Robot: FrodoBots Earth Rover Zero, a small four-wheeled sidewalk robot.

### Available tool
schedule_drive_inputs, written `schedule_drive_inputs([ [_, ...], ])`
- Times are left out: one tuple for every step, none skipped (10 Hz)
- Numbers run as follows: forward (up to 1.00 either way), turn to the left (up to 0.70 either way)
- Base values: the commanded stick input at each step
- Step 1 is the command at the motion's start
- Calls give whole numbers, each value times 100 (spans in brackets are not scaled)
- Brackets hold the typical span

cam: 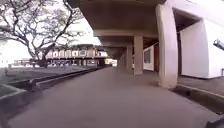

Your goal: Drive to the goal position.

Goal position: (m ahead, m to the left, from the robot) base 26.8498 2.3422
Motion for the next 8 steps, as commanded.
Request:
schedule_drive_inputs([
  [70,0],
  [70,0],
  [70,0],
  [70,0],
  [70,0],
  [70,0],
  [70,0],
  [70,0],
])
